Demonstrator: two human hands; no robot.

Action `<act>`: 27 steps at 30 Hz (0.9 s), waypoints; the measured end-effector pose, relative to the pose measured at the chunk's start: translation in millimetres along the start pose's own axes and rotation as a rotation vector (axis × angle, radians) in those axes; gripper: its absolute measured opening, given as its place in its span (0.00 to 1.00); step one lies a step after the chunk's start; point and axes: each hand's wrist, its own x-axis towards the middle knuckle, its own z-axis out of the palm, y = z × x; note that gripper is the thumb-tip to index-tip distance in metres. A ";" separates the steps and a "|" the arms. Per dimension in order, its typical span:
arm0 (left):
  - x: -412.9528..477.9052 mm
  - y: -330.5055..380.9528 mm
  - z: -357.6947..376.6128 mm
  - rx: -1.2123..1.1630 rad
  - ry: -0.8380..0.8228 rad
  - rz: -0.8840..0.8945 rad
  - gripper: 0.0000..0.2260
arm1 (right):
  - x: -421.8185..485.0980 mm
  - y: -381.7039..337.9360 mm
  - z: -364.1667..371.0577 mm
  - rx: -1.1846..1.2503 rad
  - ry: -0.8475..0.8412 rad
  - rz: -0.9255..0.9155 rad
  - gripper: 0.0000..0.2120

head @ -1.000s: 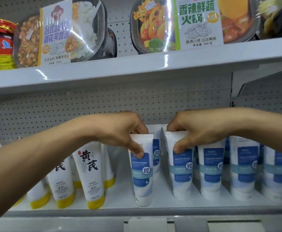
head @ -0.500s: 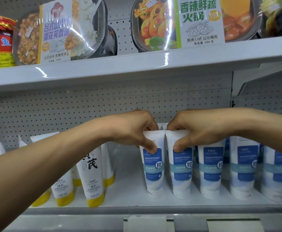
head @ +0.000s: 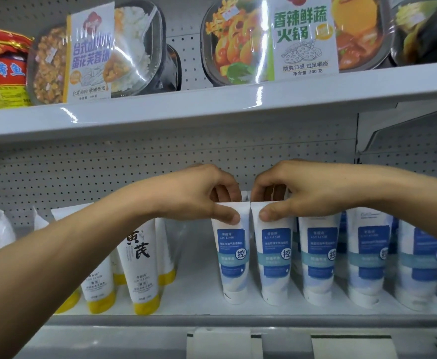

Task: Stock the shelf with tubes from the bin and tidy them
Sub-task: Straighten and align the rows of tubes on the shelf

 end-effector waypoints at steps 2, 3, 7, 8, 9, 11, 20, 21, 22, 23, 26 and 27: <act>-10.5 2.1 -4.7 0.076 0.096 -0.025 0.16 | -4.4 -0.3 -1.4 -0.014 0.067 -0.020 0.13; -17.5 2.7 -7.3 0.105 0.144 -0.033 0.18 | -6.6 -1.2 -1.9 -0.024 0.094 -0.027 0.14; -50.6 -3.3 -16.6 0.048 0.288 -0.064 0.20 | -11.9 -7.3 -3.6 -0.021 0.198 -0.088 0.14; -59.1 -7.0 -18.9 0.020 0.318 -0.082 0.19 | -11.9 -10.8 -4.1 -0.007 0.222 -0.107 0.15; -67.4 -11.3 -21.0 0.003 0.339 -0.104 0.17 | -11.6 -15.1 -4.2 0.008 0.243 -0.126 0.14; -84.5 -21.6 -24.5 -0.008 0.359 -0.148 0.10 | -8.9 -26.5 -2.3 0.024 0.264 -0.161 0.12; -135.3 -85.6 -50.5 0.004 0.333 -0.191 0.08 | 43.8 -88.1 7.2 -0.005 0.278 -0.180 0.10; -135.3 -93.9 -53.3 0.009 0.315 -0.178 0.08 | 52.8 -93.3 8.0 -0.014 0.279 -0.161 0.11; -134.0 -101.6 -56.7 0.013 0.293 -0.163 0.08 | 61.6 -98.1 8.5 -0.022 0.277 -0.141 0.11; -131.9 -108.9 -60.4 0.020 0.267 -0.145 0.08 | 70.4 -102.6 9.1 -0.030 0.267 -0.122 0.11; -120.1 -129.9 -68.4 0.042 0.166 -0.083 0.10 | 93.2 -115.1 12.8 -0.041 0.218 -0.079 0.10; -113.8 -135.5 -69.5 0.059 0.124 -0.065 0.10 | 99.4 -118.9 14.5 -0.039 0.201 -0.060 0.10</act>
